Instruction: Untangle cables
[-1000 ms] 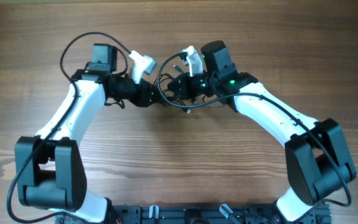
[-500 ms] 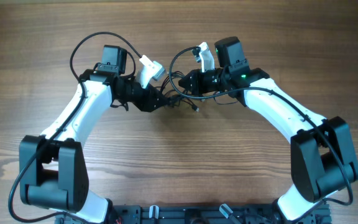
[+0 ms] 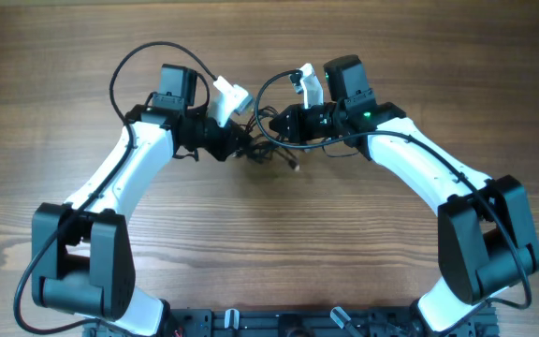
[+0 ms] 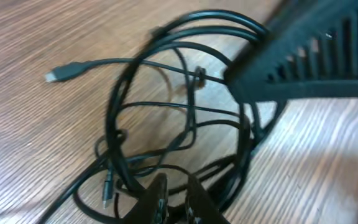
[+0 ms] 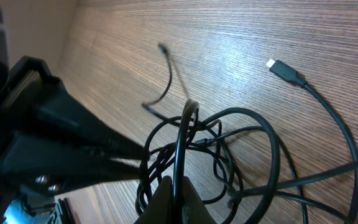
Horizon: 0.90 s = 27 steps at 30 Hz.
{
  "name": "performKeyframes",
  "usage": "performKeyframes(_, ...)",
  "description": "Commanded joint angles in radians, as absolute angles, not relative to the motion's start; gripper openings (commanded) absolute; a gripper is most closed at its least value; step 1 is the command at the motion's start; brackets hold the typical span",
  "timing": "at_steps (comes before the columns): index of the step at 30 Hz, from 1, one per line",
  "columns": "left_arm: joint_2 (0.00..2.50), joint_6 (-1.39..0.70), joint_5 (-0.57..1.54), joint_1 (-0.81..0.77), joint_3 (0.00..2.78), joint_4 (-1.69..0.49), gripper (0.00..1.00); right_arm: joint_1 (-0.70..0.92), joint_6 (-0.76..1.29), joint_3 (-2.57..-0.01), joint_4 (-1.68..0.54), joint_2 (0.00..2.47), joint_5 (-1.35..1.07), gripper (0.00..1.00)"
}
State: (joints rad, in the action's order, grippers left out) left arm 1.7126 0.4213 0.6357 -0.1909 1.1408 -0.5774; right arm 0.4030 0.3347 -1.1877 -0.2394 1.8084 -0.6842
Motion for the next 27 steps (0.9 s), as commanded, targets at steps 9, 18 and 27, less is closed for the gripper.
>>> performKeyframes(9,1.698,0.333,0.297,-0.193,1.139,-0.622,0.36,0.400,0.312,-1.202,-0.237,1.826,-0.704,0.04)
performKeyframes(18,1.698,0.420,0.357,-0.194,1.139,-0.719,0.41,0.400,0.310,-1.202,-0.236,1.826,-0.696,0.05)
performKeyframes(27,1.703,0.419,0.383,-0.197,1.131,-0.723,0.43,0.398,0.311,-1.202,-0.236,1.826,-0.697,0.05)
